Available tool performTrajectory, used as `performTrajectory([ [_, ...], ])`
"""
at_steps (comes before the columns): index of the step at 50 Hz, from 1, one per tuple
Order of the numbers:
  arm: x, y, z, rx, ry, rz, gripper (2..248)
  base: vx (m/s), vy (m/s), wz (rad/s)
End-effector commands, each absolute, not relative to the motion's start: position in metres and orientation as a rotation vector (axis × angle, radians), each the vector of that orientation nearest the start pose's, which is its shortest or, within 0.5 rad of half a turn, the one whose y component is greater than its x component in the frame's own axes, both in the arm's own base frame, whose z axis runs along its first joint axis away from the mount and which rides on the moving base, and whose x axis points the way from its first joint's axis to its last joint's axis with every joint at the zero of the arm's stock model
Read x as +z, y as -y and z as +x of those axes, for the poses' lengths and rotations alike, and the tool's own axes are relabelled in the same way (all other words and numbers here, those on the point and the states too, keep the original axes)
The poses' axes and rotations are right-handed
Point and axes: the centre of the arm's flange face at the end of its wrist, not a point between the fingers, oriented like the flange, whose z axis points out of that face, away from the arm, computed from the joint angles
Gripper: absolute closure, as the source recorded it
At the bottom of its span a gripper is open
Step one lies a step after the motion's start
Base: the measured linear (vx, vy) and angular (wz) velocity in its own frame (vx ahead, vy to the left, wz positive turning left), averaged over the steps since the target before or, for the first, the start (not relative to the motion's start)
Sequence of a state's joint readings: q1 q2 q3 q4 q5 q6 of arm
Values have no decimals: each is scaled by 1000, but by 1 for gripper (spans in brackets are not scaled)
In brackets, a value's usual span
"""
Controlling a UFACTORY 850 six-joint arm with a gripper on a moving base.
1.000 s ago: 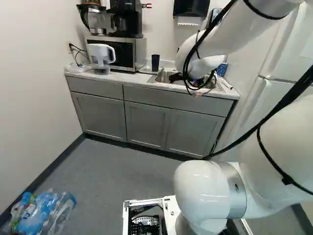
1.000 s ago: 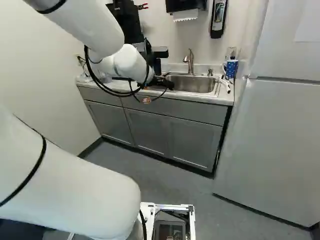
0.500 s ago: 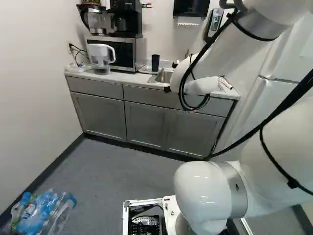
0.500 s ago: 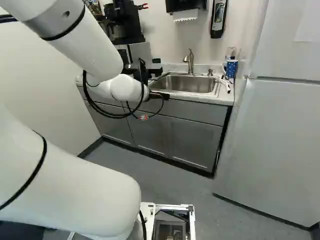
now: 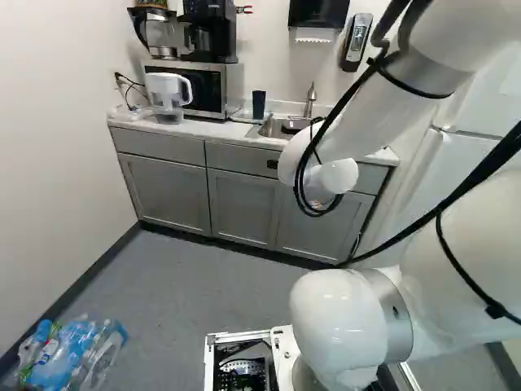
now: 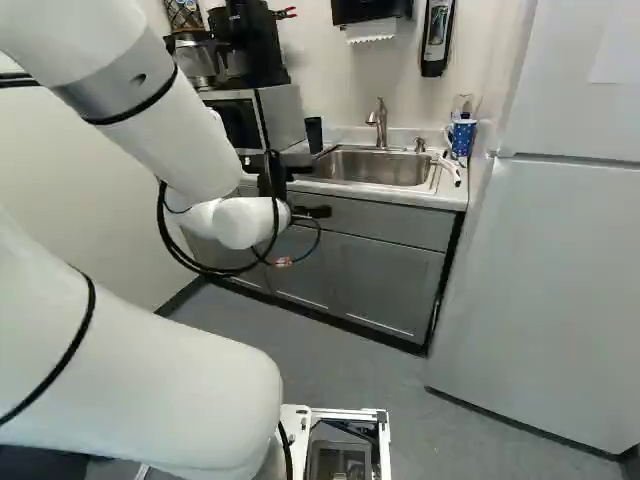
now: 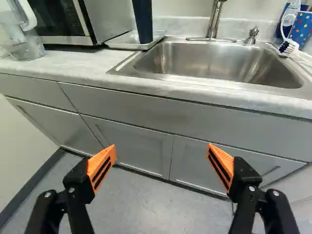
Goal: Rinse the cup and place it in the tray
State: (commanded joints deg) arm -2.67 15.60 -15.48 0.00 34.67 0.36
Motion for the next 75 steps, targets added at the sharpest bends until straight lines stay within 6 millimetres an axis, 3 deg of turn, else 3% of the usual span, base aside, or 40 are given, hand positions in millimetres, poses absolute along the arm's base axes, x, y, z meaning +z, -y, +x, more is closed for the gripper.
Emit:
performTrajectory([
  [34, 377, 3, 285, -1798, -17, -2583, 3, 0, 0, 0],
  [75, 366, 0, 270, -1824, 0, -2558, 3, 0, 0, 0],
])
